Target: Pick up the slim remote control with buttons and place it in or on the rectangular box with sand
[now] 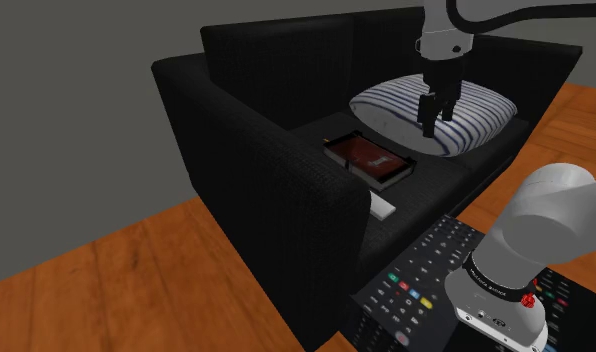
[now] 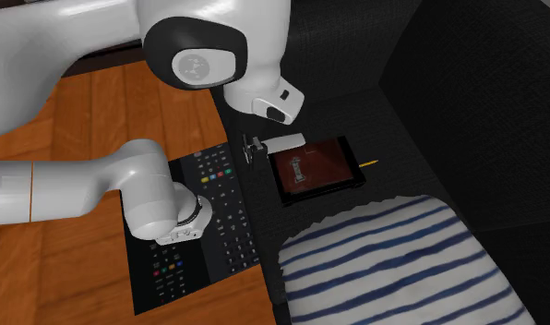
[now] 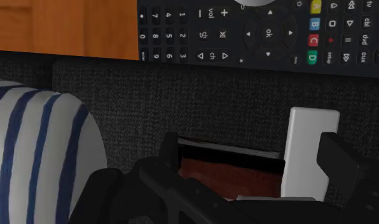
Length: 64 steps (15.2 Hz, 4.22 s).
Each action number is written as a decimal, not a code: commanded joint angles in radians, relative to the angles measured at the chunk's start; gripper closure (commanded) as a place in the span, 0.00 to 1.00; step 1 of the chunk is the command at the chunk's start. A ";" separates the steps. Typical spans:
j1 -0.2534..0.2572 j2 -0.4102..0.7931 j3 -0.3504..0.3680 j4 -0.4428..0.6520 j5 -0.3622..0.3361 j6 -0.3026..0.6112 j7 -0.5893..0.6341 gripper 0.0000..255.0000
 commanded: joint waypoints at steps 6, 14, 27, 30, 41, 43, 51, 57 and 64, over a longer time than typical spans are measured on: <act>0.021 0.005 0.033 -0.141 0.059 0.202 0.074 0.00; 0.065 0.127 0.099 -0.296 0.145 0.573 0.183 0.00; 0.084 0.348 0.151 -0.386 0.184 0.941 0.243 0.00; 0.084 0.348 0.151 -0.386 0.184 0.941 0.243 0.00; 0.084 0.348 0.151 -0.386 0.184 0.941 0.243 1.00; 0.084 0.348 0.151 -0.386 0.184 0.941 0.243 1.00; 0.086 0.269 0.142 -0.338 0.184 0.813 0.238 1.00; 0.086 0.217 0.136 -0.287 0.182 0.710 0.236 1.00; 0.086 0.174 0.129 -0.218 0.179 0.598 0.233 1.00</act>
